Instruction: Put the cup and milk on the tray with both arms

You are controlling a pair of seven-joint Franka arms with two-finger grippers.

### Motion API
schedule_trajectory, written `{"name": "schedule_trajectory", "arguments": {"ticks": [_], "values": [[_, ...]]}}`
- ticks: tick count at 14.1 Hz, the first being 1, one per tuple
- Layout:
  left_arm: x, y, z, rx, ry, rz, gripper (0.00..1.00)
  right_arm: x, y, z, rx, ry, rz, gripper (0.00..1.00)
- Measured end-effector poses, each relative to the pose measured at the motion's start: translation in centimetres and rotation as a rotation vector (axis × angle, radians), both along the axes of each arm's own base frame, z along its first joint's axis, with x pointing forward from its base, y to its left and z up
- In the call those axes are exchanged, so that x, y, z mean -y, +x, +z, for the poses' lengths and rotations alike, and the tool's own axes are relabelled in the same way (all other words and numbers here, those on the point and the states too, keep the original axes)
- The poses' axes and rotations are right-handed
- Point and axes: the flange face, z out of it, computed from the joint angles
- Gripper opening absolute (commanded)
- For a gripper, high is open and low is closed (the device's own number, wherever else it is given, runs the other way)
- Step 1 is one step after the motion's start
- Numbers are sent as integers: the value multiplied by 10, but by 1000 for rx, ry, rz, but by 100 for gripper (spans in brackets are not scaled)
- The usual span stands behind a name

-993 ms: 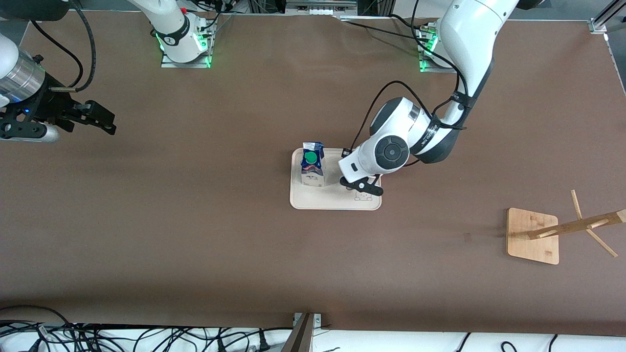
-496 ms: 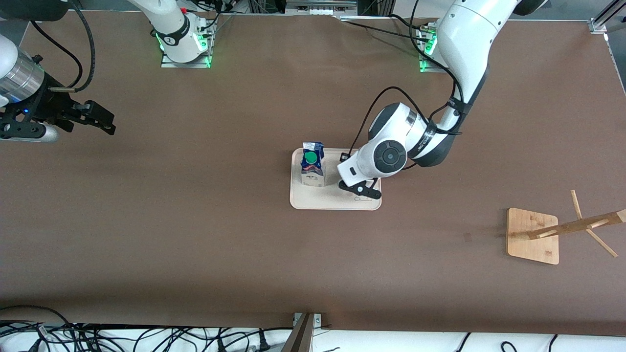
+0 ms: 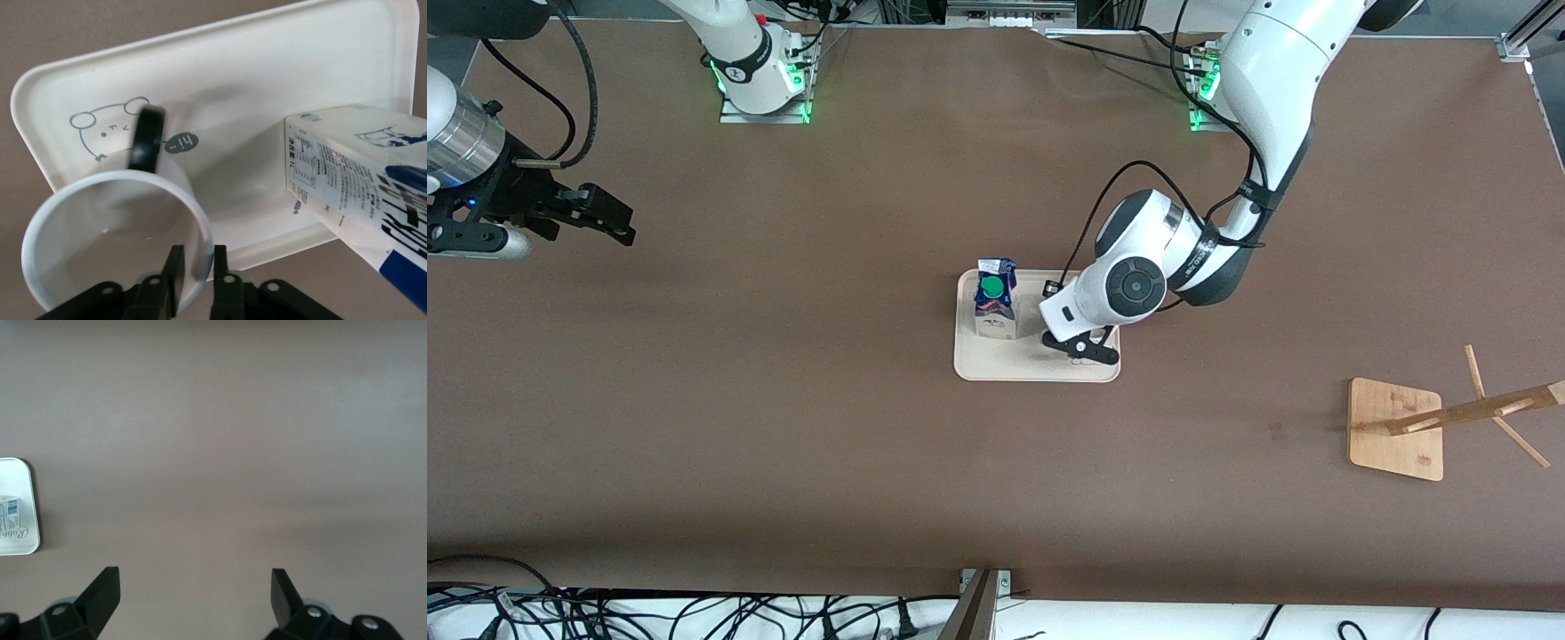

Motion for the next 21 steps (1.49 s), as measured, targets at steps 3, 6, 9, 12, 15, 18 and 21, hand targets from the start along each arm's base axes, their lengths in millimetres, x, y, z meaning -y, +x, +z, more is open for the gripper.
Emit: {"name": "schedule_trajectory", "arguments": {"ticks": [3,6,9,12,15,18,21], "values": [[1,4,3,18,-9,5,100,0,0,0,0,0,0,100],[-1,9,12,36,-17,12,100,0,0,0,0,0,0,100],[-18,29,46,96,-31,47,100,0,0,0,0,0,0,100],[-68,55,119,189,-50,124,100,0,0,0,-1,0,0,100],[-126,62,189,227,-32,190,100,0,0,-1,-1,0,0,100],[-186,64,230,249,8,221,100,0,0,-1,-1,0,-1,100],[-259,72,260,320,33,214,100,0,0,-1,-1,0,-1,100]]}}
